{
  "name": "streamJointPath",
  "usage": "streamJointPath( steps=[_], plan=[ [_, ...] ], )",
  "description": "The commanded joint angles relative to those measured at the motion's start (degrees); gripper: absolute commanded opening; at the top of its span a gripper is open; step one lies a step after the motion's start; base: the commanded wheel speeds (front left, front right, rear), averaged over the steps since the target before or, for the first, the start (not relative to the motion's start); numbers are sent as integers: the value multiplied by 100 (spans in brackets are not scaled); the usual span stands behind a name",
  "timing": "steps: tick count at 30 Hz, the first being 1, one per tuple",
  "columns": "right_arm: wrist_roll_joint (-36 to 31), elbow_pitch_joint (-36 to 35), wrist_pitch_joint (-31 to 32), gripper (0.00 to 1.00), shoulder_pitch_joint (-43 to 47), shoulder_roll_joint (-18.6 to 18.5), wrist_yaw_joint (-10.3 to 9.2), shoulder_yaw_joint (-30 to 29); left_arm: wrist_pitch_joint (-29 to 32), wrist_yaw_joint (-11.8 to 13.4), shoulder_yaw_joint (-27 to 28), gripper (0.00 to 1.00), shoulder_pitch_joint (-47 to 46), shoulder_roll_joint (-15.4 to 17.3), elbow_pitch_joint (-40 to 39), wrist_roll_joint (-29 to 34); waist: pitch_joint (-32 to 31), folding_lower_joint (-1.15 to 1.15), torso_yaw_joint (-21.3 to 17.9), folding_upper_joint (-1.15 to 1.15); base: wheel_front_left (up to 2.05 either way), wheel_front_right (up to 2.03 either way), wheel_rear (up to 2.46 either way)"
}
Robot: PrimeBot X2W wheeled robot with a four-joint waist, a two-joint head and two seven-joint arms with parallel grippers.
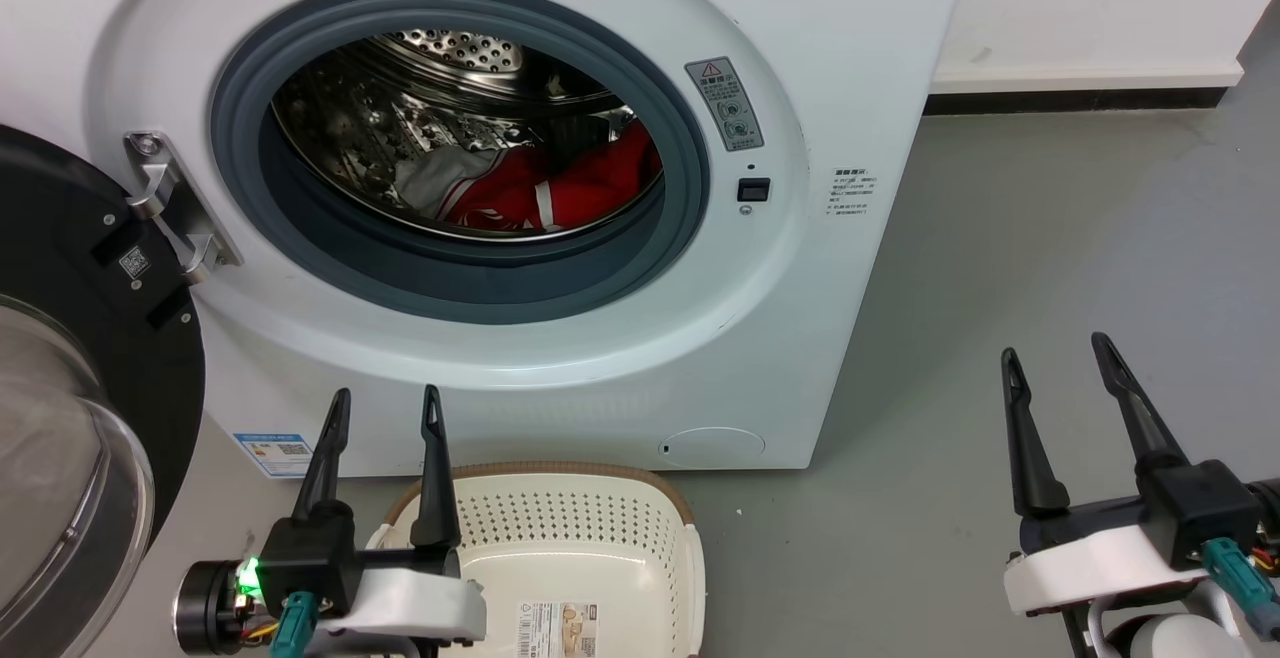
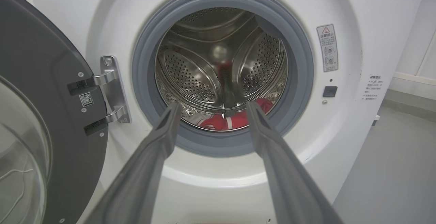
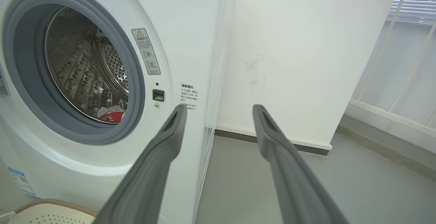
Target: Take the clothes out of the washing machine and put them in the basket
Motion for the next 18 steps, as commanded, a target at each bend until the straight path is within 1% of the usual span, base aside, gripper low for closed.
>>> streamJointPath(
  steps=[1,7,18],
  plan=[
    [20,21,-38,100,24,3,-4,-19,-28,-10,22,100,72,-21,-30,93,-4,0,-1,0,0,0,0],
    [364,211,-55,100,-34,5,-4,-47,-54,-145,119,100,92,-76,-56,267,-4,0,-6,0,0,0,0],
    [462,322,-55,100,-87,5,-4,-70,-49,-256,152,100,87,-112,-28,331,15,0,-5,0,0,0,0]
  ],
)
